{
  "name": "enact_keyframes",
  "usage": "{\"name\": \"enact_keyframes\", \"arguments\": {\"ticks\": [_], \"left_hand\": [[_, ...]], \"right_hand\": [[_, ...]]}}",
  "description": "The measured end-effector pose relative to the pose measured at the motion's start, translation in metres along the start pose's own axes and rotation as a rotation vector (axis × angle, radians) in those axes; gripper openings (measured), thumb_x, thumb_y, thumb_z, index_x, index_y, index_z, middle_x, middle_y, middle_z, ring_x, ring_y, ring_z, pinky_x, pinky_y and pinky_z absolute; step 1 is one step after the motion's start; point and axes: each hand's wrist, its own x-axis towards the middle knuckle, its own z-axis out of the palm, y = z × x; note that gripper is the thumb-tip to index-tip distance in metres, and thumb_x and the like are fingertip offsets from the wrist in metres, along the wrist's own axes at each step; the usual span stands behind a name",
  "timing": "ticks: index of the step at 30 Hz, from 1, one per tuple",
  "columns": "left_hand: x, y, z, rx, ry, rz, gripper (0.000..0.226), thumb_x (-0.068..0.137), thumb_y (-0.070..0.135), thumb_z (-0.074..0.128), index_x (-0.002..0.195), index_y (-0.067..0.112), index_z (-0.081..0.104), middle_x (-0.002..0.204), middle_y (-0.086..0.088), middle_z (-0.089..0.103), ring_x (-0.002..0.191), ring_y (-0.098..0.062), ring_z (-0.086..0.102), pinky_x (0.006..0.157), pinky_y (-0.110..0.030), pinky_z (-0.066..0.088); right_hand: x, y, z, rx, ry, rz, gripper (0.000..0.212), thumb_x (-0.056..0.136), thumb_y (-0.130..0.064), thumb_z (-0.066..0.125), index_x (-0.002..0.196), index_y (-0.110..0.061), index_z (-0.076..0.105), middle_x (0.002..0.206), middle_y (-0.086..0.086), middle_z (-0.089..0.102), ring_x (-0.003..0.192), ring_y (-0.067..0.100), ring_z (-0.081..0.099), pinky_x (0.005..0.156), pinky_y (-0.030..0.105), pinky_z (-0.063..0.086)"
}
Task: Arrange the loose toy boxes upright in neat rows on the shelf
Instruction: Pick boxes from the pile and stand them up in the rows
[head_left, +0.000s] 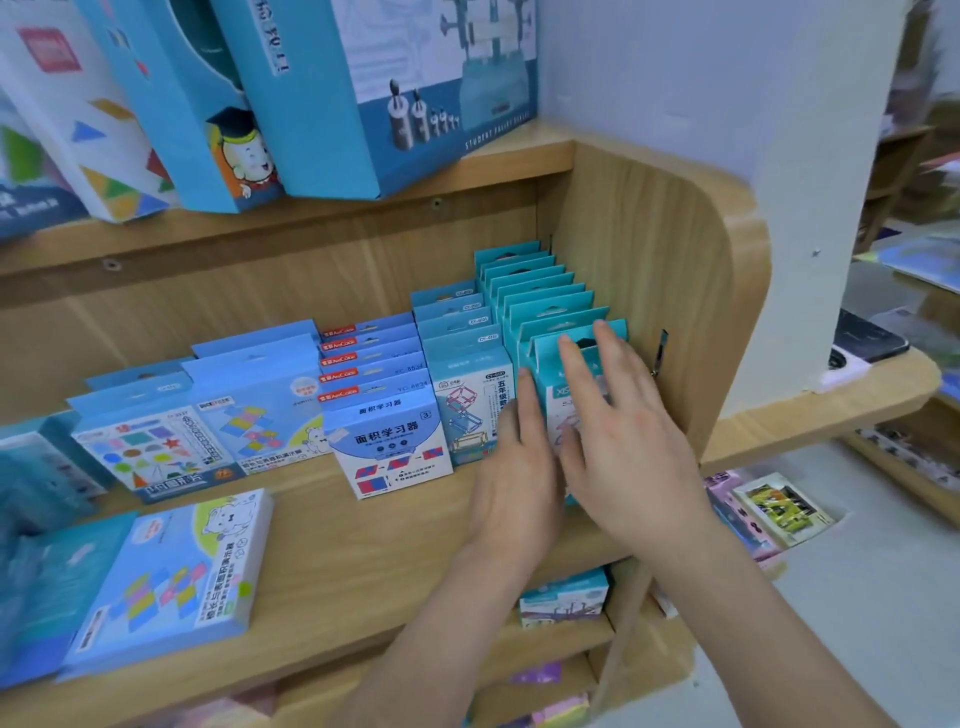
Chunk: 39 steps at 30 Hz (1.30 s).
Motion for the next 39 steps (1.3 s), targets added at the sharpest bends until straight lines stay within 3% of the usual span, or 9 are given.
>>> {"name": "enact_keyframes", "arguments": {"ticks": [5,9,12,16,21,28,34,39], "left_hand": [[0.002,-0.004,0.004,0.023,-0.081,-0.017,0.092,0.091,0.024,0.053,0.147,0.015,-0.019,0.147,-0.01,0.036,0.097,-0.032,0.062,0.07,-0.039,0.05],[-0.002,-0.012,0.003,-0.057,-0.076,-0.005,0.088,0.09,0.035,0.056,0.15,0.019,-0.006,0.135,-0.008,0.051,0.095,-0.028,0.063,0.072,-0.038,0.052],[-0.009,-0.015,0.002,-0.183,0.038,0.008,0.073,0.088,0.038,0.059,0.146,0.027,0.015,0.128,-0.001,0.056,0.09,-0.021,0.065,0.073,-0.038,0.053],[-0.009,-0.016,0.002,-0.342,0.085,-0.036,0.042,0.086,0.041,0.063,0.118,0.033,0.037,0.11,0.01,0.059,0.076,-0.01,0.063,0.069,-0.038,0.054],[-0.007,-0.016,0.003,-0.375,0.093,-0.053,0.037,0.083,0.041,0.066,0.109,0.032,0.04,0.102,0.011,0.059,0.074,-0.012,0.062,0.066,-0.037,0.054],[-0.014,-0.018,-0.004,-0.399,0.099,-0.064,0.038,0.083,0.042,0.066,0.11,0.033,0.04,0.095,0.013,0.056,0.065,-0.007,0.059,0.062,-0.033,0.052],[-0.018,-0.019,-0.01,-0.427,0.096,-0.054,0.036,0.083,0.04,0.067,0.109,0.034,0.042,0.095,0.013,0.055,0.067,-0.006,0.06,0.062,-0.031,0.052],[-0.035,-0.032,-0.026,-0.464,0.161,-0.065,0.025,0.086,0.028,0.065,0.104,0.034,0.05,0.091,0.016,0.057,0.068,-0.005,0.057,0.062,-0.021,0.048]], "right_hand": [[0.013,0.001,-0.007,-0.084,-0.025,-0.012,0.06,0.088,-0.026,0.05,0.145,-0.015,0.032,0.152,0.011,0.03,0.136,0.028,0.03,0.098,0.038,0.044],[0.013,0.003,-0.013,0.007,-0.011,-0.021,0.06,0.088,-0.023,0.053,0.144,-0.016,0.031,0.151,0.01,0.03,0.136,0.029,0.029,0.106,0.039,0.035],[0.009,0.005,-0.017,0.092,0.033,-0.025,0.059,0.088,-0.019,0.053,0.143,-0.017,0.033,0.15,0.01,0.032,0.135,0.029,0.031,0.108,0.039,0.033],[0.005,0.009,-0.019,0.18,0.092,-0.042,0.057,0.088,-0.009,0.055,0.141,-0.015,0.037,0.148,0.009,0.036,0.132,0.027,0.036,0.104,0.038,0.036],[-0.002,0.013,-0.02,0.28,0.168,-0.085,0.046,0.088,-0.004,0.052,0.134,-0.011,0.049,0.139,0.007,0.047,0.126,0.024,0.044,0.098,0.032,0.038],[-0.016,0.013,-0.02,0.435,0.196,-0.129,0.035,0.092,-0.021,0.042,0.122,-0.01,0.057,0.116,0.0,0.058,0.109,0.012,0.054,0.078,0.028,0.055],[-0.027,0.012,-0.019,0.485,0.184,-0.083,0.034,0.092,-0.027,0.041,0.116,-0.013,0.061,0.102,-0.006,0.06,0.092,0.001,0.054,0.073,0.005,0.042],[-0.029,-0.006,-0.01,0.505,0.1,-0.111,0.028,0.089,-0.017,0.05,0.113,-0.017,0.063,0.094,-0.01,0.06,0.084,0.002,0.054,0.067,0.013,0.047]]}}
